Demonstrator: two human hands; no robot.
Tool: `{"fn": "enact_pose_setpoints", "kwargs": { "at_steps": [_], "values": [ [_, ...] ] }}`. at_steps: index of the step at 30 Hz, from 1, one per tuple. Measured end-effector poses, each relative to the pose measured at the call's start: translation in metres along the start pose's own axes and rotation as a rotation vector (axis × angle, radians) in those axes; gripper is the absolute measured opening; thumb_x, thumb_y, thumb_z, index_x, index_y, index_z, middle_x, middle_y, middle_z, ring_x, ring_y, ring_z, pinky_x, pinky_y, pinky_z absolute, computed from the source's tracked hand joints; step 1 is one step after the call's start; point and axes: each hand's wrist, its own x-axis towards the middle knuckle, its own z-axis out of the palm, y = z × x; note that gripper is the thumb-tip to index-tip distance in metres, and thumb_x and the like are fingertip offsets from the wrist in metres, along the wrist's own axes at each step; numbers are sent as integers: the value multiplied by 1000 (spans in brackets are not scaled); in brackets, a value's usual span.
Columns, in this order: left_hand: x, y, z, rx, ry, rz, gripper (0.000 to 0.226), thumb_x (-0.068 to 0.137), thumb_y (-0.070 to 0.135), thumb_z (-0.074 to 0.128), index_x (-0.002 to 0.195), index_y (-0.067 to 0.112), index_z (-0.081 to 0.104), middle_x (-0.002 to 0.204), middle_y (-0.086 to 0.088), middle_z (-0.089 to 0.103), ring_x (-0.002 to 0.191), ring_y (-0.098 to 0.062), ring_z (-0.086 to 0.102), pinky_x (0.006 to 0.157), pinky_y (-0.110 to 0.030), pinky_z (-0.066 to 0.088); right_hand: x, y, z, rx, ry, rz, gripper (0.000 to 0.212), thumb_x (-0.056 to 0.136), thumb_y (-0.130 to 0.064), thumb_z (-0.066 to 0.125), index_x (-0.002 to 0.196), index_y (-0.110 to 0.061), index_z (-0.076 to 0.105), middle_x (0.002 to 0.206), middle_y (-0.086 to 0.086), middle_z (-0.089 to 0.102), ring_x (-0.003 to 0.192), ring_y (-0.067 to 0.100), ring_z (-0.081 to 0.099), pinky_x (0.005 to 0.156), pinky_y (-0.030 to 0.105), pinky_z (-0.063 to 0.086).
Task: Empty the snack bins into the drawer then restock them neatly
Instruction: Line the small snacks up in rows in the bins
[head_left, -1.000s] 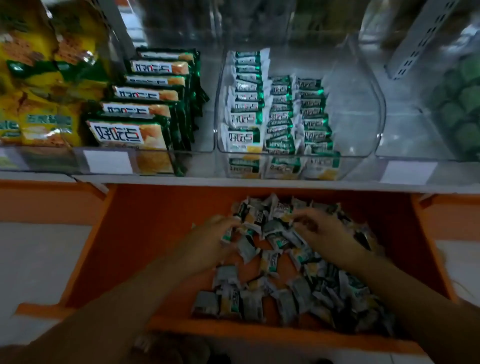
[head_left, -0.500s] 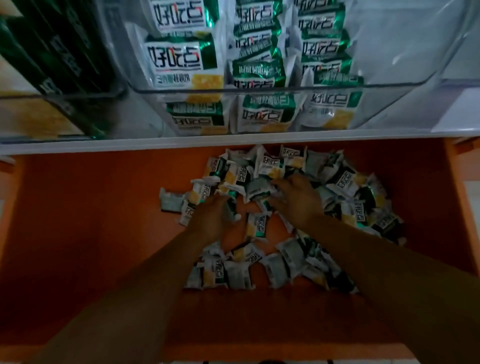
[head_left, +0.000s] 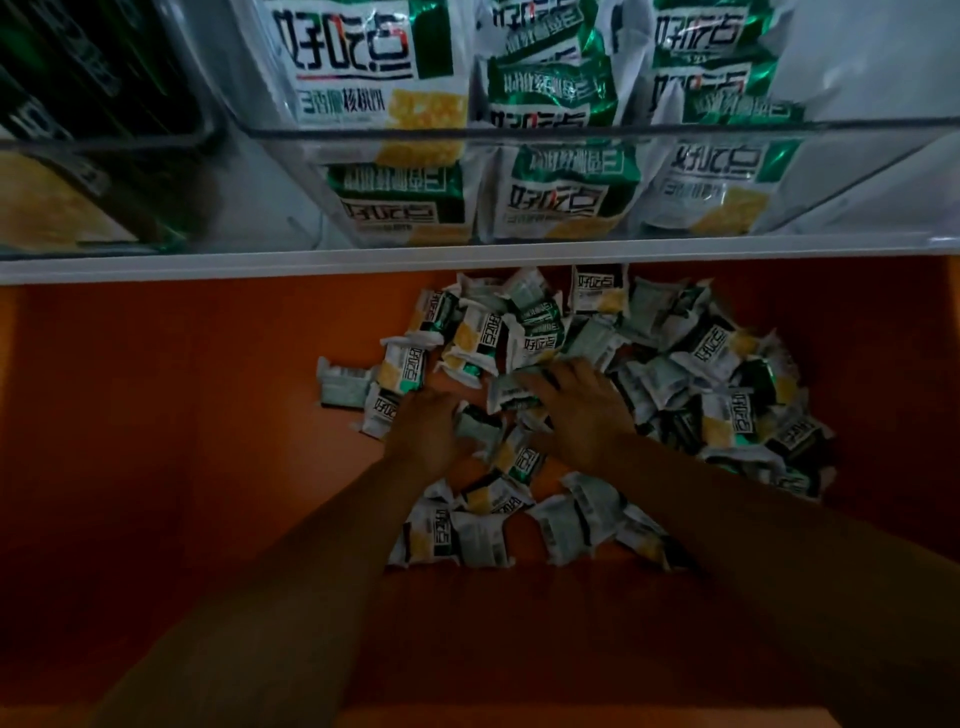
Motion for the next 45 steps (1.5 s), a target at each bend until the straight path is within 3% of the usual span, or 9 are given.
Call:
{"fn": "enact_pose_setpoints", "kwargs": {
  "at_steps": [3,11,15,18,24,28,33,40,45],
  "values": [
    [-4,2,-6,-230,-6,17,51,87,19,73,132,10,51,134,-14,53,118,-33,53,73,-19,33,7,1,3,17,-39,-22,89,88,-62,52,154,-29,2,158,10,17,145,36,7,119,49,3],
    [-13,-19,-14,-582,-35,-125,51,85,13,74,131,9,52,129,-9,60,104,-17,57,79,-19,38,1,-1,0,-28,40,-16,78,87,-47,63,152,-35,22,150,9,34,137,35,26,112,45,20],
    [-14,-18,-11,-661,-61,-159,45,87,15,73,128,9,57,127,-9,63,105,-22,60,82,-25,43,-8,-2,9,61,246,-63,73,60,-42,86,128,-27,63,107,12,66,103,33,50,88,48,47],
    [-19,-9,-19,-795,-21,-176,40,90,16,69,127,14,52,126,1,59,106,-20,58,85,-28,47,-15,-5,5,305,389,-62,59,63,-43,79,117,-22,69,88,12,61,90,27,46,77,42,54],
    [-40,25,-54,-1181,118,-200,57,96,28,61,147,30,35,135,8,51,118,-22,57,94,-41,52,-48,-9,-45,968,141,122,56,77,-46,77,125,-48,49,126,-1,50,110,13,53,95,33,49],
    [-64,49,-71,-1341,100,-80,51,94,32,63,140,28,40,138,-4,55,115,-26,61,93,-51,54,-83,-20,-91,1048,69,45,54,83,-35,74,130,-38,48,127,-17,49,97,-11,53,75,10,49],
    [-117,81,-97,-1341,26,61,102,57,64,83,144,37,38,150,3,40,127,-29,52,96,-51,53,-125,-40,-134,936,112,6,64,81,-44,73,138,-40,44,146,-14,32,132,10,37,94,26,38],
    [-186,103,-143,-1313,19,270,51,71,36,75,118,31,56,116,1,69,108,-21,67,91,-41,55,-169,-66,-186,876,196,-23,60,81,-44,73,134,-43,46,141,-4,34,134,20,37,98,33,39],
    [-207,105,-170,-1304,220,218,51,83,22,75,128,19,51,121,-9,66,101,-29,69,75,-37,59,-189,-84,-204,914,346,-89,54,79,-47,73,123,-49,41,124,-14,43,105,3,48,75,11,39]
  ]
}}
